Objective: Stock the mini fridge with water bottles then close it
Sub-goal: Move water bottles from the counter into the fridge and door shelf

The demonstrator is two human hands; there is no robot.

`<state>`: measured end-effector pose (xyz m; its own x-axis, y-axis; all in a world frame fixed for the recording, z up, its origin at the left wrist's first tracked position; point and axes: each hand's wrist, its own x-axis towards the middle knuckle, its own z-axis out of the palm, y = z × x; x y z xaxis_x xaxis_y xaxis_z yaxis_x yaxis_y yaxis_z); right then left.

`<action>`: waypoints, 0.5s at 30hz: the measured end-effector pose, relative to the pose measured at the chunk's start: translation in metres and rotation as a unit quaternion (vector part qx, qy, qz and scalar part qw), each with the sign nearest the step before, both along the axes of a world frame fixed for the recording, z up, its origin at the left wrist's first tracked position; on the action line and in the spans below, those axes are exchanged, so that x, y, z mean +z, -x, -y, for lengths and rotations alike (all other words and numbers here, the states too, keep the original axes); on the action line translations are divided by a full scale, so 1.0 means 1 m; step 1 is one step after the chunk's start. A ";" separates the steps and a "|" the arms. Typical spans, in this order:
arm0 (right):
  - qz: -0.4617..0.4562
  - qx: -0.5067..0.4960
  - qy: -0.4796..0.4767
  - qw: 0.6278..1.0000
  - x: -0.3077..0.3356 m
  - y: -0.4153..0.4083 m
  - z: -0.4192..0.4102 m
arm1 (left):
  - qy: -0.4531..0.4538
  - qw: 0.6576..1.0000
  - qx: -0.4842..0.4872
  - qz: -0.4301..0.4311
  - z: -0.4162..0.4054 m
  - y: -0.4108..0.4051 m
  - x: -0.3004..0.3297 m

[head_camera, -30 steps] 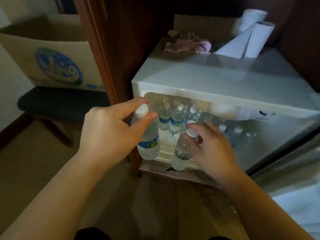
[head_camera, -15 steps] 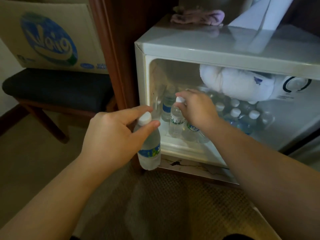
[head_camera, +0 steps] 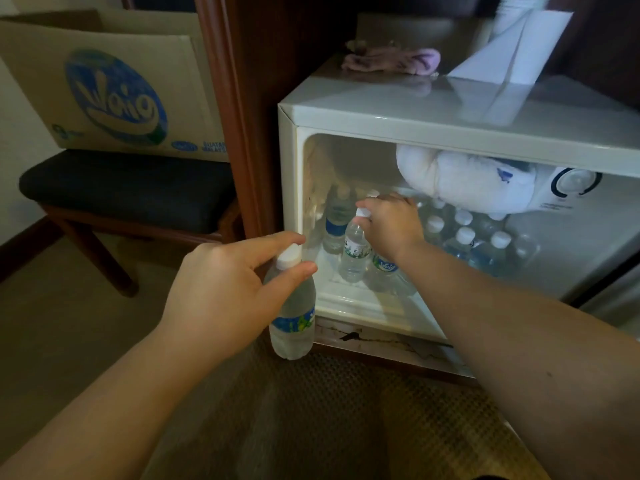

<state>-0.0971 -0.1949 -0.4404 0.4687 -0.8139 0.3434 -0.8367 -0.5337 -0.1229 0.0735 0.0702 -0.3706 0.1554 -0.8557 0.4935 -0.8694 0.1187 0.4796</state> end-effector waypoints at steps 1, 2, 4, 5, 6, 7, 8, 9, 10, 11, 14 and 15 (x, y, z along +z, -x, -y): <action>-0.005 -0.001 -0.001 1.000 0.001 0.001 0.001 | -0.001 1.000 -0.001 0.000 0.001 0.001 0.001; -0.007 -0.004 -0.003 1.000 0.001 0.001 0.002 | -0.001 1.000 -0.002 -0.001 0.001 0.001 0.001; -0.009 -0.011 -0.007 1.000 0.000 0.003 0.003 | -0.002 1.000 -0.005 0.000 0.003 0.003 0.001; -0.008 -0.015 -0.009 1.000 0.000 0.004 0.003 | -0.001 1.000 -0.006 0.000 0.004 0.004 0.001; -0.008 -0.019 -0.013 1.000 0.000 0.005 0.003 | 0.001 1.000 -0.006 -0.001 0.005 0.004 0.000; -0.007 -0.022 -0.022 0.999 0.001 0.005 0.003 | 0.004 1.000 -0.006 -0.003 0.007 0.004 -0.001; -0.010 -0.027 -0.044 0.999 0.003 0.004 0.002 | 0.006 1.000 -0.006 -0.005 0.008 0.005 -0.002; -0.012 -0.032 -0.075 0.997 0.007 0.003 -0.001 | 0.006 1.000 -0.007 -0.007 0.010 0.006 -0.003; -0.011 -0.038 -0.113 0.993 0.013 0.002 -0.004 | 0.006 1.000 -0.007 -0.009 0.012 0.007 -0.004; -0.008 -0.043 -0.147 0.988 0.019 0.002 -0.010 | 0.005 1.000 -0.005 -0.010 0.014 0.007 -0.004; 0.037 -0.022 -0.158 0.987 0.046 0.013 -0.046 | 0.002 1.000 0.002 -0.009 0.025 0.009 -0.001; 0.078 -0.001 -0.114 0.990 0.057 0.021 -0.062 | 0.002 1.000 0.000 -0.010 0.029 0.009 0.000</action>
